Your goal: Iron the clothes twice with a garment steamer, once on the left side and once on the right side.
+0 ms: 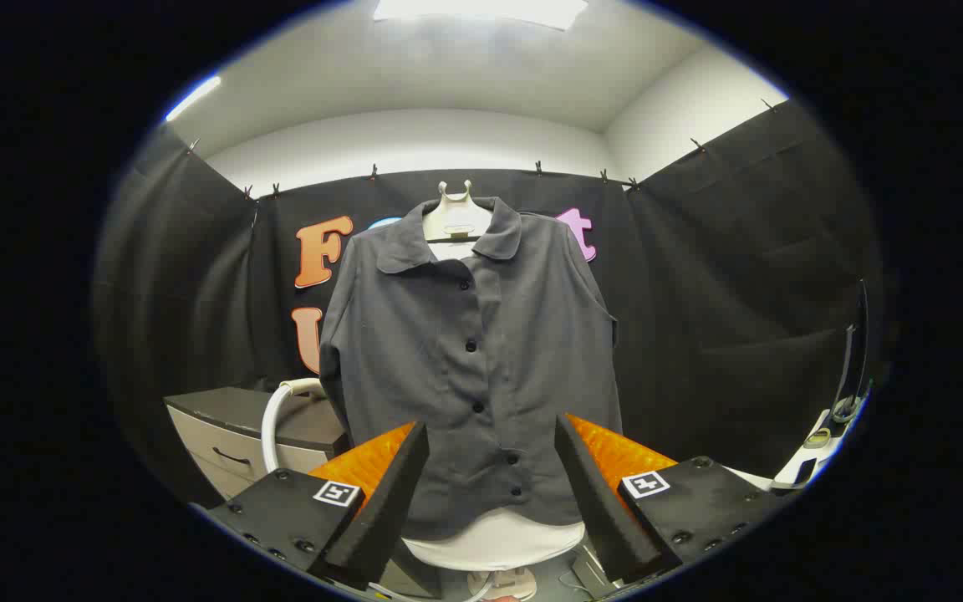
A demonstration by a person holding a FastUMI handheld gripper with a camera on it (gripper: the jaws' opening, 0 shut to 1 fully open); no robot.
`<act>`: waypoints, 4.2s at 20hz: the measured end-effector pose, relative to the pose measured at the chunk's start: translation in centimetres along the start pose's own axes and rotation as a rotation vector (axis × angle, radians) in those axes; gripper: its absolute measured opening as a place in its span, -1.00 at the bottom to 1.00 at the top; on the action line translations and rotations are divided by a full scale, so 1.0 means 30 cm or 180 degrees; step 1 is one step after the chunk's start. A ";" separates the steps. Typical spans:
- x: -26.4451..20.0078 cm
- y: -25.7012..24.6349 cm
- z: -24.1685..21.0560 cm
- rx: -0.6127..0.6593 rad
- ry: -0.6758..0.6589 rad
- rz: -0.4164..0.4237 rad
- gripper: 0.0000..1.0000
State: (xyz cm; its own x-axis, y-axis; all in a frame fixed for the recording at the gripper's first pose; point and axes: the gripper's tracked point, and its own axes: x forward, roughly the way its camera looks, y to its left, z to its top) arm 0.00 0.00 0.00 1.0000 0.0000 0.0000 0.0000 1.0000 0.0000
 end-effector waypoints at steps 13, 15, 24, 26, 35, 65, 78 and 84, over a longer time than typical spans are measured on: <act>0.066 0.002 0.029 -0.0085 -0.0029 -0.0010 0.96; 0.082 0.007 0.032 -0.0087 -0.0044 -0.0028 0.96; 0.099 0.037 0.002 0.0073 0.0024 -0.0111 0.96; 0.103 0.046 0.021 0.0086 0.0009 -0.0108 0.96; 0.126 0.189 0.052 -0.0017 -0.0068 0.0064 0.96; 0.906 1.489 0.057 -0.0681 0.0697 0.1601 0.96; 1.226 1.487 -0.440 -0.1111 0.2013 0.1156 0.95; 1.232 1.477 -0.541 -0.1142 0.2390 0.1229 0.48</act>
State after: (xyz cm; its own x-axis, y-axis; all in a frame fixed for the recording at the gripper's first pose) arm 36.97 44.31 -16.24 0.6678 0.2088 -0.7144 -0.4598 0.8705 -0.1755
